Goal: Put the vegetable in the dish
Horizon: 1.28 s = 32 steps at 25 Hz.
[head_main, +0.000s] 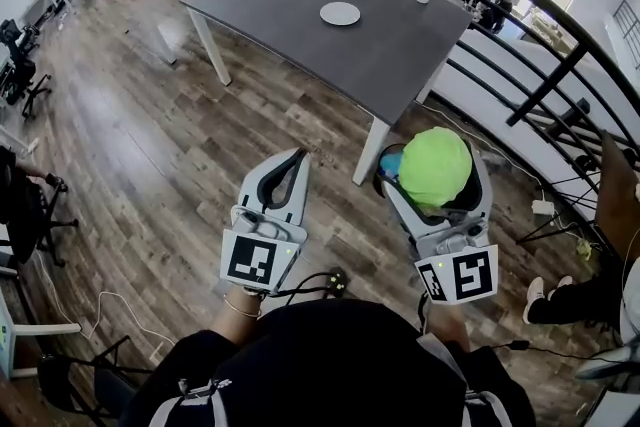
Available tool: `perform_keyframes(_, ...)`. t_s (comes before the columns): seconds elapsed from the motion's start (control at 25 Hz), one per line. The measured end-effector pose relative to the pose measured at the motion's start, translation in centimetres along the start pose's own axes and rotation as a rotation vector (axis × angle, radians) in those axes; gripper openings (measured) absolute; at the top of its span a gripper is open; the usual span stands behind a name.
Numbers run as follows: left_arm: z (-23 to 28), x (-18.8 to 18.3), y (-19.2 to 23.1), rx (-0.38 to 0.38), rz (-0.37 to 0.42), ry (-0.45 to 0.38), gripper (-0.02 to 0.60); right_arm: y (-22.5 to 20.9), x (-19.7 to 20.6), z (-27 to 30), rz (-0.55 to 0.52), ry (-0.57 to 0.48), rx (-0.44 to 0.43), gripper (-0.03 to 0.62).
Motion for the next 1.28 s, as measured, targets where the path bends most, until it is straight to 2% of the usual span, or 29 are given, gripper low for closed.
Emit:
perform_keyframes(0.32,4.1,1.0,0.6,-0.028,0.025,0.0,0.0,-3.0,0.5,2.6,0.005,-0.002,-0.029,0.525)
perform_keyframes(0.48,5.7,1.0,0.1,-0.022,-0.002,0.001,0.0,-4.3,0.7,3.5,0.009,-0.006,-0.038,0.525)
perform_keyframes(0.76,7.1,1.7,1.4,-0.037,0.007,0.009,0.0,-5.2,1.2,5.2,0.018,-0.006,-0.047,0.525)
perform_keyframes(0.92,8.1,1.7,2.0,-0.042,0.023,-0.038,0.0,-5.8,1.4,6.4,0.018,-0.005,-0.047,0.525)
perform_keyframes(1.04,8.8,2.6,2.3,-0.029,0.019,0.011,0.0,-6.2,1.6,7.2,0.019,-0.005,-0.044,0.525)
perform_keyframes(1.28,10.4,3.8,4.7,-0.021,0.007,0.018,0.0,-6.2,2.4,10.3,0.008,0.006,-0.033,0.525)
Point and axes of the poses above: the fingertips, and each gripper's own axes: z forward along the fingers, y to its left, x out of its underside, the point moved 3 cm from there along -z, backward along the fingers, and after that the axes turned 15 degrees about z, right-handed, at the moved point
